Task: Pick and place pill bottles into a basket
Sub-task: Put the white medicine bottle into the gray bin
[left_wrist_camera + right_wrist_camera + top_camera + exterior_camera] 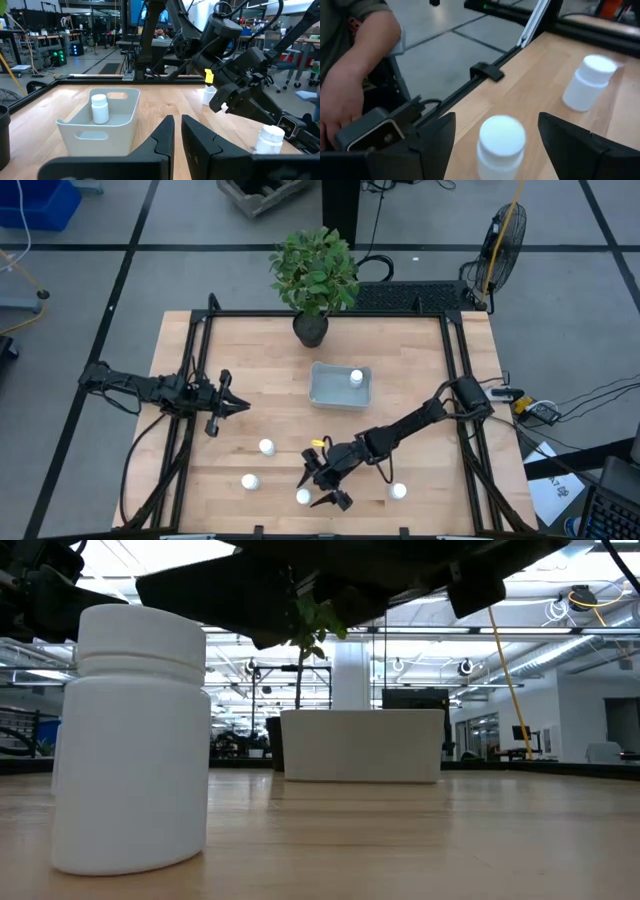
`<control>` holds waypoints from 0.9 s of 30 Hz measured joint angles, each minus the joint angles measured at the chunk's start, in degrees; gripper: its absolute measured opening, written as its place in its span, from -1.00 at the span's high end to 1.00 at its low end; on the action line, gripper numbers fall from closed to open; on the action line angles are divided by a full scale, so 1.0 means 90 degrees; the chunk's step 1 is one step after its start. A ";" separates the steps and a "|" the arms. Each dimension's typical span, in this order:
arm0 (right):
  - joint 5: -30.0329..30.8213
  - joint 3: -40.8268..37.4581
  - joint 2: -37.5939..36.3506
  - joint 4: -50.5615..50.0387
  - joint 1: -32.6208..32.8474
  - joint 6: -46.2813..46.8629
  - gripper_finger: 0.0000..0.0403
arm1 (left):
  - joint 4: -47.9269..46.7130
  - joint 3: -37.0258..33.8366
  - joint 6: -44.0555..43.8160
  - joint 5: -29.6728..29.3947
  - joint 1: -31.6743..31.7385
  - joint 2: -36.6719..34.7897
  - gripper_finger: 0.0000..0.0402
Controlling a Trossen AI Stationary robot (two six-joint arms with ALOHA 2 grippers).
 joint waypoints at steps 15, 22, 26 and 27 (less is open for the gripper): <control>-0.0850 0.0296 0.0770 0.0485 -0.0218 0.0802 -0.31 | -0.0003 0.0000 0.0002 0.0001 -0.0002 0.0000 0.81; -0.0853 0.0301 0.0782 0.0407 -0.0247 0.0799 -0.30 | 0.0000 0.0000 0.0000 0.0000 0.0000 0.0000 0.81; -0.0944 0.0301 0.0782 0.0403 -0.0279 0.0855 -0.29 | 0.0002 0.0000 0.0002 0.0000 0.0000 0.0000 0.81; -0.1000 0.0301 0.0782 0.0397 -0.0291 0.0893 -0.28 | 0.0001 0.0000 0.0000 0.0000 -0.0001 0.0000 0.81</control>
